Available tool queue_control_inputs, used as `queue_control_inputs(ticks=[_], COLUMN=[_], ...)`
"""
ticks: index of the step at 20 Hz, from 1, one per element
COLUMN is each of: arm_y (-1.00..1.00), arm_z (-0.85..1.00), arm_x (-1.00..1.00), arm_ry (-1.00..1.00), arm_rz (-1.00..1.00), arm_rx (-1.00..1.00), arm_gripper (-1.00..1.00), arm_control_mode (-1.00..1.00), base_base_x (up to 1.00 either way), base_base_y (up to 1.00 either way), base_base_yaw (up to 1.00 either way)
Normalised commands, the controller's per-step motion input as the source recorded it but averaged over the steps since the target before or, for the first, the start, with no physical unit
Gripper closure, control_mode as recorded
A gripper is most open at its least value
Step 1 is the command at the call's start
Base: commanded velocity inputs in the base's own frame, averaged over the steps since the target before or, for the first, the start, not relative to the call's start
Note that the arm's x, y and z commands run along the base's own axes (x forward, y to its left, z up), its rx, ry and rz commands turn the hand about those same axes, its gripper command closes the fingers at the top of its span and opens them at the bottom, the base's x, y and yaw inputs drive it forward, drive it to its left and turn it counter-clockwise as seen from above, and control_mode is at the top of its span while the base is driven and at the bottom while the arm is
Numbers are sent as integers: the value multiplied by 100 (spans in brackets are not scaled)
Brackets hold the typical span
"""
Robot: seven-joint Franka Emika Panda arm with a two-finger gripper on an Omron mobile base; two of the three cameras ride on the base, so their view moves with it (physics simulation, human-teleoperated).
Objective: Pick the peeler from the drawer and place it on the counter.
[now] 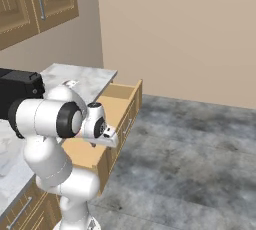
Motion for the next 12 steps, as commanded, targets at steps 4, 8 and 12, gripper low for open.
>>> queue_control_inputs(ticks=[4,8,12], arm_y=[-44,-82,-100], arm_z=[-63,-71,-54], arm_x=[9,0,0], arm_ry=[1,0,0], arm_rz=[-2,-7,-12], arm_rx=[-1,0,0], arm_gripper=[-100,-100,-100], arm_control_mode=[-100,-100,-100], base_base_x=[0,0,0], base_base_y=[0,0,0], base_base_yaw=[0,0,0])
